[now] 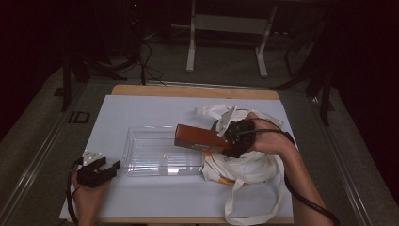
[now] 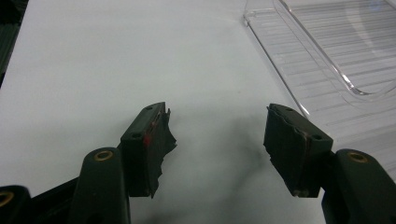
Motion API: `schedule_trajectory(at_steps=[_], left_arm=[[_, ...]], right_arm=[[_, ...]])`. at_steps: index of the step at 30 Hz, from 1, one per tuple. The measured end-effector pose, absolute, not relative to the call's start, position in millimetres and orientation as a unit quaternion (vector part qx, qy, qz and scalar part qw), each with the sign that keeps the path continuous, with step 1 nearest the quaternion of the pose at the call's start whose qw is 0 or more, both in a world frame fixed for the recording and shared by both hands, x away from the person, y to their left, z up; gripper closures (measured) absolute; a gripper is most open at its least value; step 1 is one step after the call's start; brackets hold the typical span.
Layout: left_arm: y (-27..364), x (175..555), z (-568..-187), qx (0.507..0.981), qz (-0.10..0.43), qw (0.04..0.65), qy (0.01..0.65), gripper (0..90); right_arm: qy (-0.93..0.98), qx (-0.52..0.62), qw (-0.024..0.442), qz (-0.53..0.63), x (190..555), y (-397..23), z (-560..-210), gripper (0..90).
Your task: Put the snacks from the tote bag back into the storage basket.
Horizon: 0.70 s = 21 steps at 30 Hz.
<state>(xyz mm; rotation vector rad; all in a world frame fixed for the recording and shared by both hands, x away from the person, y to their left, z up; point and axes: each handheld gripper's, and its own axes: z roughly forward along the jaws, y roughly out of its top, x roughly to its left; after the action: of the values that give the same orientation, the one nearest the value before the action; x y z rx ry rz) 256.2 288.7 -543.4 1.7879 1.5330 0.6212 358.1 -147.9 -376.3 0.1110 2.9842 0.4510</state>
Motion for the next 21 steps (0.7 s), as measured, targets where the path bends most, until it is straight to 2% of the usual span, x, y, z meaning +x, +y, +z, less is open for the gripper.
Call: schedule_trajectory(at_steps=[21], left_arm=[[288.5,256.3,-543.4,0.689,0.239,0.345,0.590,39.9]], right_arm=[[0.986,0.007,0.054,0.156,355.9,-120.0,-380.0,43.3]])
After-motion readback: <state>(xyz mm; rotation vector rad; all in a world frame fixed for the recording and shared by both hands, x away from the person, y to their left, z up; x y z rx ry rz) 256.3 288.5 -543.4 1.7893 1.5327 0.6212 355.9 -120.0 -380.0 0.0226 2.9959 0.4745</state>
